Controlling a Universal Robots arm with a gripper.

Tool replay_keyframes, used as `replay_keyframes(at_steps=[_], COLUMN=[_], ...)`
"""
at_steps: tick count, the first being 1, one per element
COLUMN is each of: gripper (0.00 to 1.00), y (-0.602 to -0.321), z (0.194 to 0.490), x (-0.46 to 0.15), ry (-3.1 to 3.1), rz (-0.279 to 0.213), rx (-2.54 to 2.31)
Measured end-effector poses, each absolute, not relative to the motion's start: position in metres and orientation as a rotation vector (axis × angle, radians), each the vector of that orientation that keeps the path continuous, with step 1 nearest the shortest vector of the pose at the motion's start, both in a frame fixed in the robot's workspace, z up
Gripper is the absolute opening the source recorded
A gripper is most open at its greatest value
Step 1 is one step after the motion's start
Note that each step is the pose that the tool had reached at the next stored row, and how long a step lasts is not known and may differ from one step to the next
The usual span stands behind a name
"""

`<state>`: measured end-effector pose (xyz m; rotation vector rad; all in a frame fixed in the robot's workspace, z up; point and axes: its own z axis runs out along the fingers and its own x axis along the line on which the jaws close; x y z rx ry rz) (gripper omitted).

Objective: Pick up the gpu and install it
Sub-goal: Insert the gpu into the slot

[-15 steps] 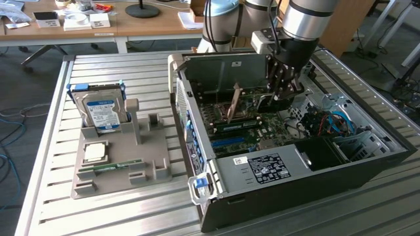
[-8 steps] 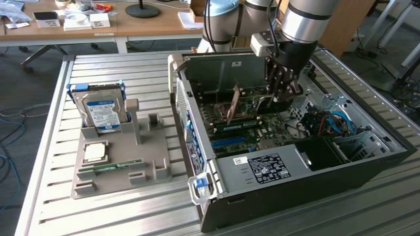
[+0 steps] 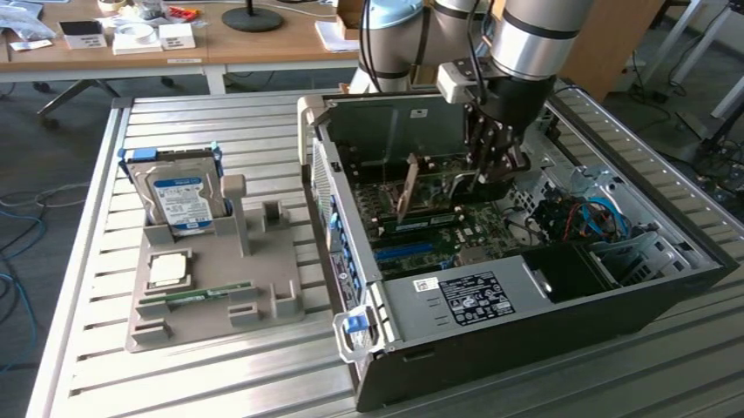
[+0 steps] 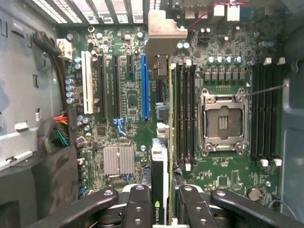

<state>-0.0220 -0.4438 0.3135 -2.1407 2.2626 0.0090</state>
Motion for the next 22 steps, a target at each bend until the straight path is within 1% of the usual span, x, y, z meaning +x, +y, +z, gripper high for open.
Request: replay_keyframes(at_steps=[7,22], gripper=[0.27,0.27], y=[-0.451,-0.452], z=[0.309,0.296], x=[-0.026,-0.041], ry=[2.262,2.265], rz=[0.009,0.009], rx=[-2.141,-2.139])
